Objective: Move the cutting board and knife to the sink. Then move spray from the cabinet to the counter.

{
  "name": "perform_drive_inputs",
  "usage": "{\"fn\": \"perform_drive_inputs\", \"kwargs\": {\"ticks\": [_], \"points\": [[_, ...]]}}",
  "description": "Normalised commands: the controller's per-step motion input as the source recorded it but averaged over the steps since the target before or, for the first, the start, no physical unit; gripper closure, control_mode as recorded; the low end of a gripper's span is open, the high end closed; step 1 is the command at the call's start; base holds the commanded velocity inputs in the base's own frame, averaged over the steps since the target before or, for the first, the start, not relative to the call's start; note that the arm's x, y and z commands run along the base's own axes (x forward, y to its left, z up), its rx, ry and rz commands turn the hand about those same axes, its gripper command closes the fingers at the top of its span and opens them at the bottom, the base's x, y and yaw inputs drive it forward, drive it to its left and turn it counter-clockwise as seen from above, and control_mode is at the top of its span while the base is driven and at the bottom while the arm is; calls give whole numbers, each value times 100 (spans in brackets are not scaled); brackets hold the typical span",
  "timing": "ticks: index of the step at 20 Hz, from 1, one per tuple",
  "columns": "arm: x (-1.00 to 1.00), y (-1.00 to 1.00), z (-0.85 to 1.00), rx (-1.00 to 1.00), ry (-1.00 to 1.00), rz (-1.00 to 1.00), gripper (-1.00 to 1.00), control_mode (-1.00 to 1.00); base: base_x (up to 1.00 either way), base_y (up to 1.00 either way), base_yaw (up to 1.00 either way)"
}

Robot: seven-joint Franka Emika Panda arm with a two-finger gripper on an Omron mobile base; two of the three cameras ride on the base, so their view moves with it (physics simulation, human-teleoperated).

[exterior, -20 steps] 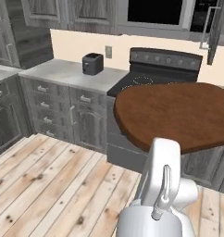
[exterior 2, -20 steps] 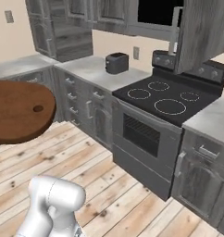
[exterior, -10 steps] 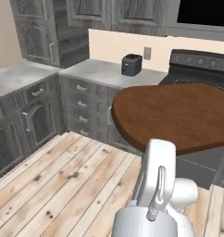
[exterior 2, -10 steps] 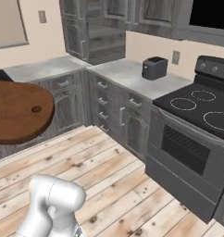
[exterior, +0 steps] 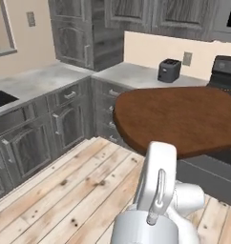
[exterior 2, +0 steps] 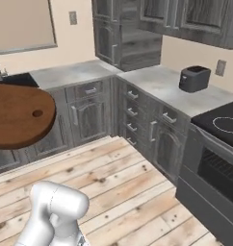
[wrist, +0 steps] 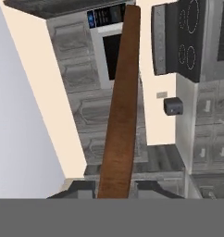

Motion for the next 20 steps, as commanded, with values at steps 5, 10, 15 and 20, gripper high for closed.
{"fn": "perform_drive_inputs", "kwargs": {"ticks": [5, 10, 15, 20], "points": [[0, 0, 0, 0, 0, 0, 100, 100, 75, 1, 34], [0, 0, 0, 0, 0, 0, 100, 100, 81, -8, 34], [0, 0, 0, 0, 0, 0, 100, 100, 85, -7, 36], [0, 0, 0, 0, 0, 0, 100, 100, 83, -7, 37]]}}
